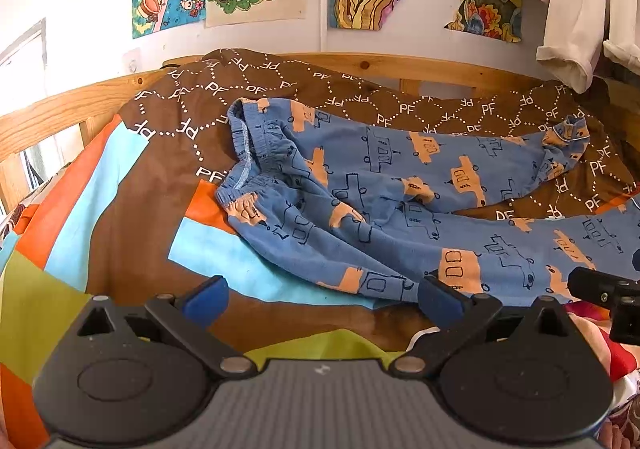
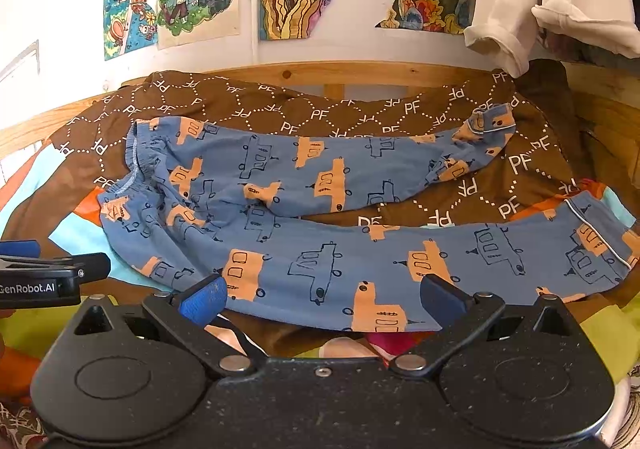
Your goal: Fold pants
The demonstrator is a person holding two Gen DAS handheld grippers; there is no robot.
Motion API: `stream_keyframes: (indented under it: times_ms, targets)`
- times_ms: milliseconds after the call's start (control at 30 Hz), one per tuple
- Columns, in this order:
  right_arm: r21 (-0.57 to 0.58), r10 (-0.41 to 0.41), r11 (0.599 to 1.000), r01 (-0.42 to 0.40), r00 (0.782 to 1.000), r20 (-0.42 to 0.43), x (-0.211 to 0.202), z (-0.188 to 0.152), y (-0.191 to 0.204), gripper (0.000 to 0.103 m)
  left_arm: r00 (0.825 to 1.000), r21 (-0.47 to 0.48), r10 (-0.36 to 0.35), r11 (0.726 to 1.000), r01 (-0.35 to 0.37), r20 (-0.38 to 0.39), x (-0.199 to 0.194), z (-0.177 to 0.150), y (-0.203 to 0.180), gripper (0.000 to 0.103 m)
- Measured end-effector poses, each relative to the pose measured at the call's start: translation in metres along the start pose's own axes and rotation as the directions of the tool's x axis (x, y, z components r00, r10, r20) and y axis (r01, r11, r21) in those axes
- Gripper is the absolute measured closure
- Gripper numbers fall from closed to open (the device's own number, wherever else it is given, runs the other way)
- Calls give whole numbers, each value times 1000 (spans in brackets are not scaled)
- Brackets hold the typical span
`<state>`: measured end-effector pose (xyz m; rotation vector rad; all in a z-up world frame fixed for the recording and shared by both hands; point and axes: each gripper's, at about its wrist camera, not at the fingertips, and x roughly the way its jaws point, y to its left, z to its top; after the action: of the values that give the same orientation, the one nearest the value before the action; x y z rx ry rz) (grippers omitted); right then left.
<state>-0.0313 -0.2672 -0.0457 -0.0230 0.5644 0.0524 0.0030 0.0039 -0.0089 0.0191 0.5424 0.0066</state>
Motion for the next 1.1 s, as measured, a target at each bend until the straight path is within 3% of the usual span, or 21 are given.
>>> stream_keyframes:
  times_ms: [1100]
  targets:
    - [8, -7, 1000, 7, 1000, -31, 4, -1, -1, 1, 1000, -3, 10, 1000, -10, -21, 0, 0, -2, 0]
